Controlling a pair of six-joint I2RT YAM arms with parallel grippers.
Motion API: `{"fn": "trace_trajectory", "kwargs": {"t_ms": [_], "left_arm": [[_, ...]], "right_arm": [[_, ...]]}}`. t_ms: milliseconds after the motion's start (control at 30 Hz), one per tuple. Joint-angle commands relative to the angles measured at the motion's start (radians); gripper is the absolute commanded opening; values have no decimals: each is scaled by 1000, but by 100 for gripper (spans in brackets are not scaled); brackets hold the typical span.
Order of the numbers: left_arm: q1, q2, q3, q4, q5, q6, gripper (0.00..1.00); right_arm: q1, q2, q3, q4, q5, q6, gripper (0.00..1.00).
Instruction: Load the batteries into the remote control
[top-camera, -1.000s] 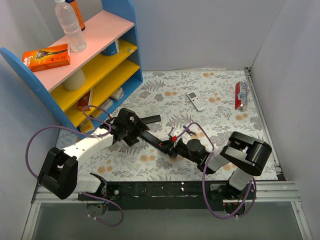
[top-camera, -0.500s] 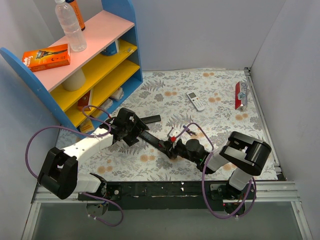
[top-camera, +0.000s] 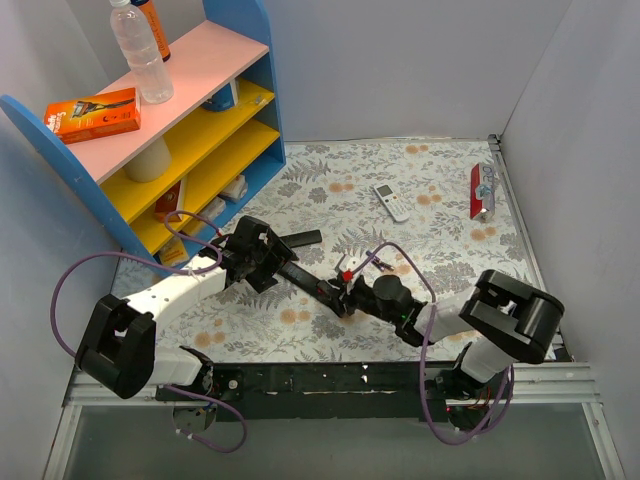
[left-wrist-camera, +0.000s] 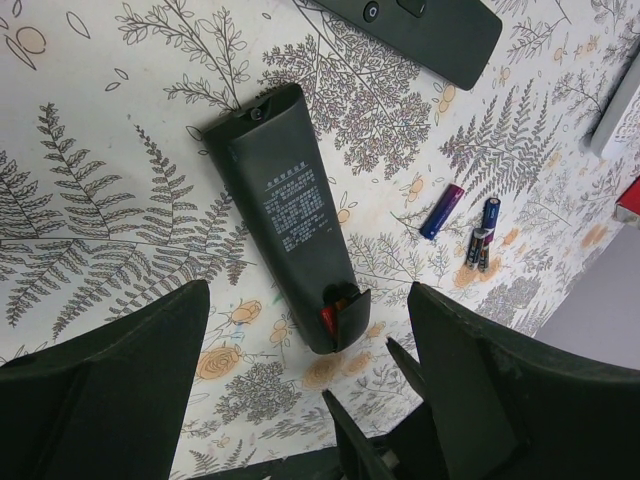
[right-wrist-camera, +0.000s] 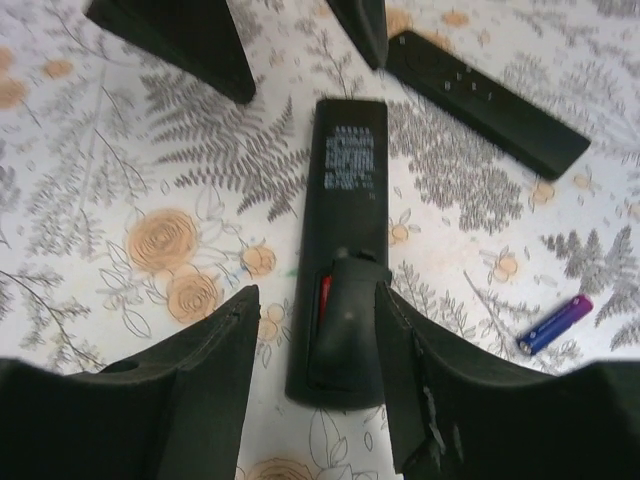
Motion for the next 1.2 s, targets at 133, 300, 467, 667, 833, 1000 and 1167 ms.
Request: {"fn": "trace_trajectory", "kwargs": {"t_ms": [133,300,467,667,833,1000,1167], "left_arm": [[7,-56,-1,-12,-11,30,81],[10,-70,-18,-8,-11,38,81],[8,-76,-32,-5,-14,49,81],[11,-74,-43,9,-14,57,81],[14,-73,-46,12,-9,67,81],[16,-70,-50,20,-4,70,81],[17,-63,-50,26,2,73,81]], "right_arm": [[-5,-182,192,-400,-32,45,57],[-45,-176,321,-649,-69,105,51],[-85,-131,419,-859,-128,131,44],[-91,-74,488,-930,-165,109,43],[-94,-28,531,-967,-167,102,43],[-95,9,557,-984,-176,97,43],[-95,7,567,-1000,-159,88,42]]}}
